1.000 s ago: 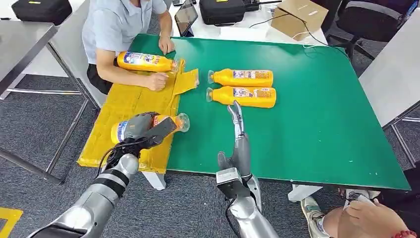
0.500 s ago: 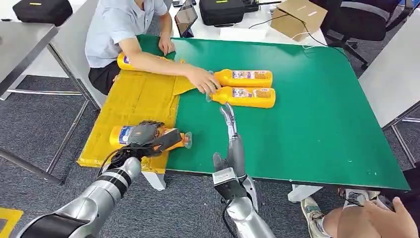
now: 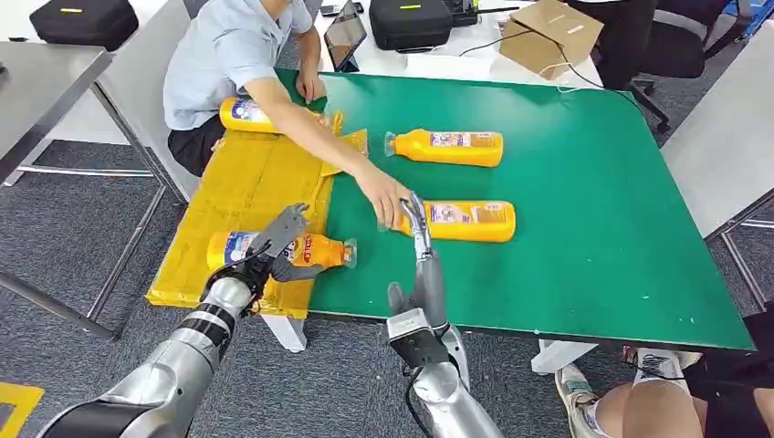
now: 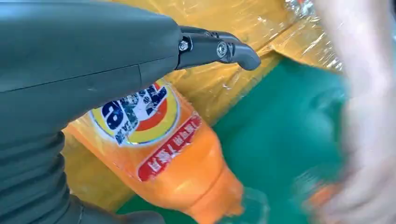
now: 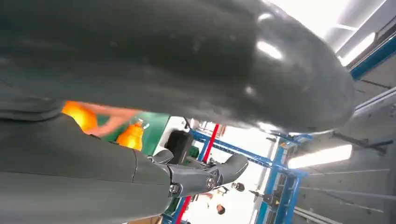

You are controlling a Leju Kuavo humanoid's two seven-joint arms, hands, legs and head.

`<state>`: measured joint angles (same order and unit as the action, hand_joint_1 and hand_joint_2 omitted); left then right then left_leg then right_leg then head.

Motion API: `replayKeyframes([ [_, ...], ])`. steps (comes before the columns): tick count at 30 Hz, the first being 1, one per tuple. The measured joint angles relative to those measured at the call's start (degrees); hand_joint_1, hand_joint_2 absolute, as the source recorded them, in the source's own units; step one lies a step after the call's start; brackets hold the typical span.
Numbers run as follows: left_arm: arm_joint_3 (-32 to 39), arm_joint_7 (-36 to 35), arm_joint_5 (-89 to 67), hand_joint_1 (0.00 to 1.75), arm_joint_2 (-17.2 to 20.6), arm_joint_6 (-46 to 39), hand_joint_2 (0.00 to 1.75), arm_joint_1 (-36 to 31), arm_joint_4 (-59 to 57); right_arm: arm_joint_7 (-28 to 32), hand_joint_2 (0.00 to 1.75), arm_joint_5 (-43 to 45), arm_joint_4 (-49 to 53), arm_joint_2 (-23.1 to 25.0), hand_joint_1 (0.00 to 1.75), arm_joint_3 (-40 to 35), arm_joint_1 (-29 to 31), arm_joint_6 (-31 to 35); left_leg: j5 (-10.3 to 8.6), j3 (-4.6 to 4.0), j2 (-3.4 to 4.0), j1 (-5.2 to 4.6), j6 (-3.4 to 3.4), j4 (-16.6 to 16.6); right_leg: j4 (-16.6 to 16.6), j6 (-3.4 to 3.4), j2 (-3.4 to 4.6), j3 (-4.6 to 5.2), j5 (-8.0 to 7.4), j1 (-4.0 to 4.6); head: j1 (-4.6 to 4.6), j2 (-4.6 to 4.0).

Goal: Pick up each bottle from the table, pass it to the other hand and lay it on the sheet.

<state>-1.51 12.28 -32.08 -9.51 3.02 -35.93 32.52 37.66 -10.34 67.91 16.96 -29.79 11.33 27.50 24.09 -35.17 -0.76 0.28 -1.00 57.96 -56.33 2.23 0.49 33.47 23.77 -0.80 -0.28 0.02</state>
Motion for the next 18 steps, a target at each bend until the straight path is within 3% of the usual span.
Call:
replayKeyframes([
  [6,0.9,5.0,30.1,0.0,-1.3,-3.1,1.75,8.7,16.7,1.3,0.0,-1.6,-0.2,-0.3,0.0,0.2,-0.9,4.2,0.01,-0.18,0.22,0.02,0.02,0.0,0.0,0.0,0.08,0.29,0.0,0.01,0.0,0.0],
  [9,0.9,4.6,35.2,0.0,-1.4,-4.6,1.75,11.6,25.1,1.3,0.0,-2.1,0.2,-0.9,0.0,0.4,-1.3,4.9,0.01,-0.36,0.15,0.02,0.02,0.0,0.0,0.0,0.07,0.45,0.01,0.01,0.0,0.0],
  [10,0.8,4.5,35.7,0.0,-1.5,-4.9,1.75,12.5,27.1,1.3,1.75,-2.2,0.2,-1.0,0.0,0.4,-1.4,5.0,0.01,-0.38,0.15,0.02,0.02,0.0,0.0,-0.01,0.07,0.48,0.01,0.01,0.02,0.0],
  [14,0.6,5.9,40.5,0.0,-1.6,-5.1,1.75,14.6,32.0,0.7,1.75,-5.3,0.4,-1.4,0.0,0.5,-1.4,6.7,0.01,-0.43,0.2,0.02,0.02,0.0,0.0,-0.01,0.07,0.5,0.01,0.01,0.02,0.0],
  [18,1.4,8.0,53.1,0.0,-1.5,-8.3,1.75,19.2,41.2,-15.0,1.75,-28.8,-0.1,-5.2,0.0,1.8,-1.3,8.5,0.02,-0.44,0.17,0.01,0.01,0.0,0.0,-0.01,0.08,0.5,0.01,0.0,0.0,0.0],
])
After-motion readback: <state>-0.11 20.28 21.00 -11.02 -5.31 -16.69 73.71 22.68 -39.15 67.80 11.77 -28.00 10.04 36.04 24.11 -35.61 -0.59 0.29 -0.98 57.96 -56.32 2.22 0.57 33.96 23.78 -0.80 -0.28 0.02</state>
